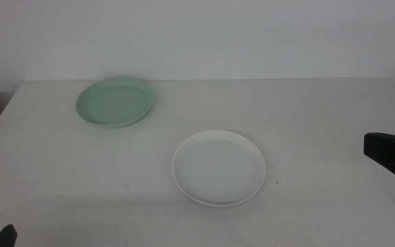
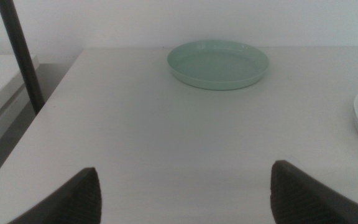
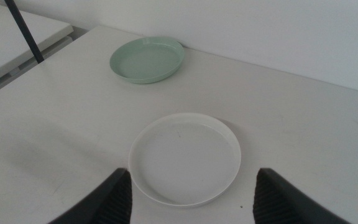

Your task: Stack the three bowls on top of each other.

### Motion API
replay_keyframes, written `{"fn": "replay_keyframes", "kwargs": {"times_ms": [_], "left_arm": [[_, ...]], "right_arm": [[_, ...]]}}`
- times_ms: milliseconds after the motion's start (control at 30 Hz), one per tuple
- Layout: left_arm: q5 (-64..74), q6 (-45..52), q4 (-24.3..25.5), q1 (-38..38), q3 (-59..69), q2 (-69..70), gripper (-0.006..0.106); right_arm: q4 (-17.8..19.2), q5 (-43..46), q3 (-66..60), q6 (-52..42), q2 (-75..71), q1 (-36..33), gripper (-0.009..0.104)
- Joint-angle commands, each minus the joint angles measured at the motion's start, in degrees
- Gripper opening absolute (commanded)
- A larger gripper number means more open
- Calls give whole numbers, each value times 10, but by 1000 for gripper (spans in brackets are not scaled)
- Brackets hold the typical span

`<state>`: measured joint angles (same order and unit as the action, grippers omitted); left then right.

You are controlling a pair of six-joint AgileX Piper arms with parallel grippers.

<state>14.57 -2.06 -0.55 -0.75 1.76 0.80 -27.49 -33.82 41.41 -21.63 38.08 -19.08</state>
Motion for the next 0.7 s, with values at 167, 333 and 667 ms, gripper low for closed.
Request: {"fn": "replay_keyframes", "kwargs": {"times_ms": [167, 333, 667], "left_arm": [[-32, -11, 5, -4, -37, -34, 104], [42, -9, 18, -4, -158, -158, 104], [174, -9, 44, -4, -474, -473, 104]], "right_arm": [[-7, 34, 14, -4, -1, 0, 50], [-6, 34, 14, -4, -1, 0, 50], [-6, 34, 14, -4, -1, 0, 50]]}}
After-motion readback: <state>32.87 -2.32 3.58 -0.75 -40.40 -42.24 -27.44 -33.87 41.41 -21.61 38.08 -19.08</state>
